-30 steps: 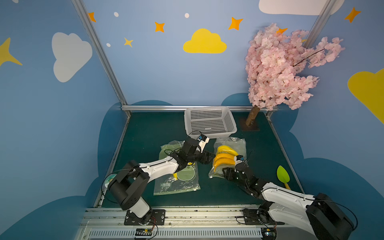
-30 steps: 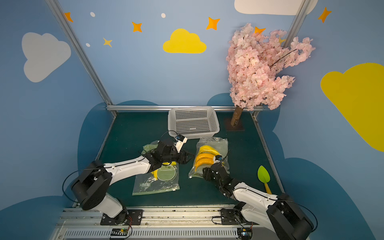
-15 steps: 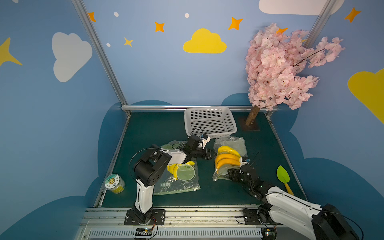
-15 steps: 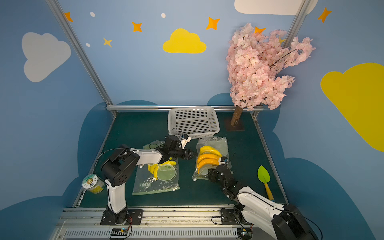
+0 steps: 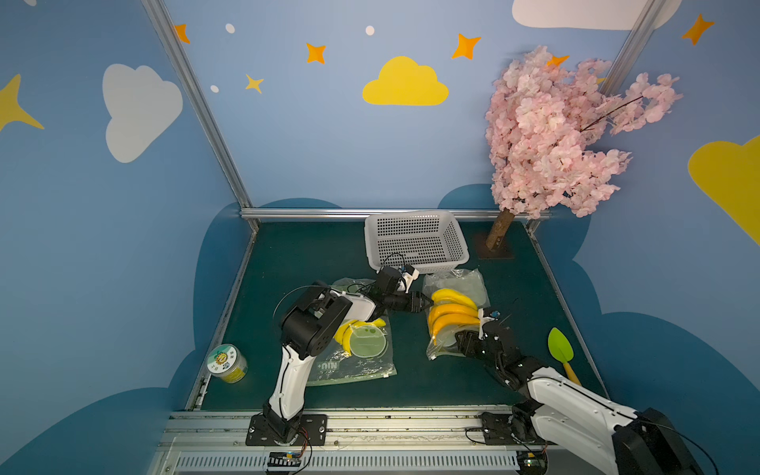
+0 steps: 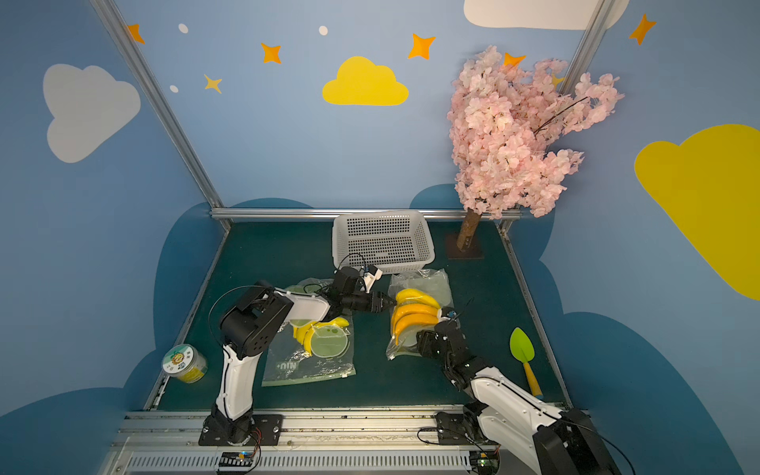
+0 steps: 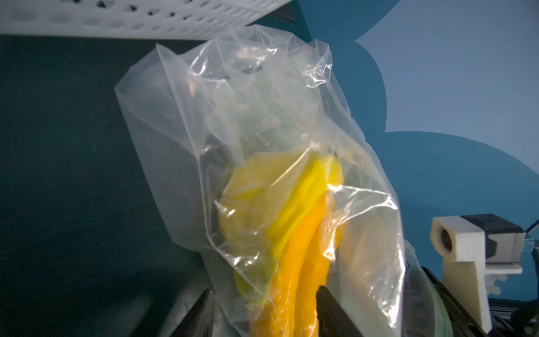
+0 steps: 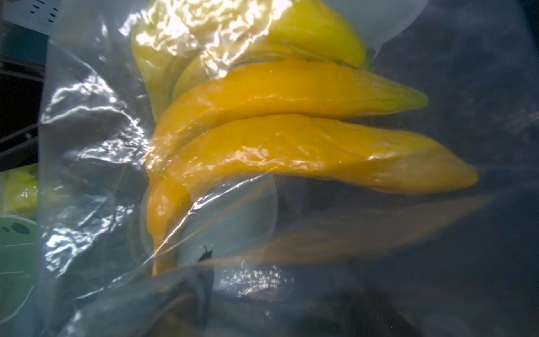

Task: Open the zip-top bag and take out the banana
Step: Pick up the banana from the zipper food storage bag.

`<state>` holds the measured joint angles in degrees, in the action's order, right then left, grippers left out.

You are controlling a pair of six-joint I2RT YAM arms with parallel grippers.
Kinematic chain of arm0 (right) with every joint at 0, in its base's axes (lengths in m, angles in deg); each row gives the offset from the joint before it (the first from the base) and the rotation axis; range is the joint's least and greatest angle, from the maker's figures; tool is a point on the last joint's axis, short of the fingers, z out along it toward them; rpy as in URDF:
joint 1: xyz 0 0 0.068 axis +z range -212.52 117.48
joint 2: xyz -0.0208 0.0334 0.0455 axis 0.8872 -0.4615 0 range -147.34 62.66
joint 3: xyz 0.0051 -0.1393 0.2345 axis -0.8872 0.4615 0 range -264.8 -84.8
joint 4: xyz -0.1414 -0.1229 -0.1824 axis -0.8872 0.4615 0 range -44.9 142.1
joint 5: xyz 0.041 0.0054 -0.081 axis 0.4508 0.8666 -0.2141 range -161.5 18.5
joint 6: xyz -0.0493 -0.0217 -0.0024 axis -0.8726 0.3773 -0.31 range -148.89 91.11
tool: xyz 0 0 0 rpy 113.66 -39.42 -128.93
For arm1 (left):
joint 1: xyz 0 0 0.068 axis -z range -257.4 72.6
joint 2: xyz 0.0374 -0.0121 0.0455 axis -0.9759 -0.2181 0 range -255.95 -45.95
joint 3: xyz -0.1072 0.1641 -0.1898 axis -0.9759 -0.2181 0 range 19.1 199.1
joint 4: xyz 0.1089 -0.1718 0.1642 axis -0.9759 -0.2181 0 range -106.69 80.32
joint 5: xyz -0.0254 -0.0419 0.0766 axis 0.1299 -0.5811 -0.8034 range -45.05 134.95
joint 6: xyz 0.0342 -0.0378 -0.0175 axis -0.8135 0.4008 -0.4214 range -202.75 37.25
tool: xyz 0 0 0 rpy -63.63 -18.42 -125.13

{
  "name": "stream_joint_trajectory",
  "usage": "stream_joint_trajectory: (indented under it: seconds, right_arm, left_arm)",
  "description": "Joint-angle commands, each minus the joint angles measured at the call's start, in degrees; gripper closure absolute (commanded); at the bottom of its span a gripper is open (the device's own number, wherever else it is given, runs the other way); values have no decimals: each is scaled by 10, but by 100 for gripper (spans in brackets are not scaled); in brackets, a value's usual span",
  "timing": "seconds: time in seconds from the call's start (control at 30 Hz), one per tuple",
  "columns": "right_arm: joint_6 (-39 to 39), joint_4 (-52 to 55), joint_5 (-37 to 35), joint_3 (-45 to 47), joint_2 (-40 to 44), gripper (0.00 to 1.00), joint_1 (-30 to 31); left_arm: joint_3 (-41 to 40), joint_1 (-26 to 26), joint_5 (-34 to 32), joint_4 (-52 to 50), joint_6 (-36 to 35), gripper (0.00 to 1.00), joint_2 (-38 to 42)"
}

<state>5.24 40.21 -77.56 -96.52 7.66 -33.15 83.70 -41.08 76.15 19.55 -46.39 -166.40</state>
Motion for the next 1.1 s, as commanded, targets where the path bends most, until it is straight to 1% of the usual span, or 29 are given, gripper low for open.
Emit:
stream_joint_trajectory:
  seconds: [0.0,0.1,0.23,0.3,0.37,0.4,0.57,0.77,0.9,1.0,1.03,1.07]
  right_arm:
    - [-6,-2,11,-8,-10,34,-3]
    - [-6,-4,11,-8,-16,34,-4]
    - [-9,-1,8,-12,-19,34,-6]
    - [-9,0,8,-12,-19,34,-7]
    - [-9,0,7,-13,-21,34,-10]
    - [-10,0,8,-14,-23,34,-10]
    - [-12,-18,16,-14,-39,34,-22]
    - [-16,-56,41,-22,-62,33,-59]
    - [-45,-50,62,-65,-96,32,-79]
    - [-60,-29,104,-105,-124,32,-86]
    - [-47,-13,123,-115,-130,32,-86]
    - [-56,-2,151,-123,-136,32,-86]
  left_arm:
    - [21,-2,10,21,5,53,-18]
    - [26,-3,16,41,13,63,-30]
    - [35,-3,18,48,20,81,-46]
    - [36,-3,19,52,23,85,-51]
    - [35,-3,19,56,23,95,-53]
    - [33,-4,18,59,23,97,-52]
    - [21,-4,17,84,32,97,-53]
    - [-48,2,-20,130,35,97,-18]
    - [-80,5,-30,144,35,97,-7]
    - [-95,9,-33,161,38,97,-6]
    - [-99,10,-32,168,43,97,-6]
    - [-102,10,-31,176,47,97,-7]
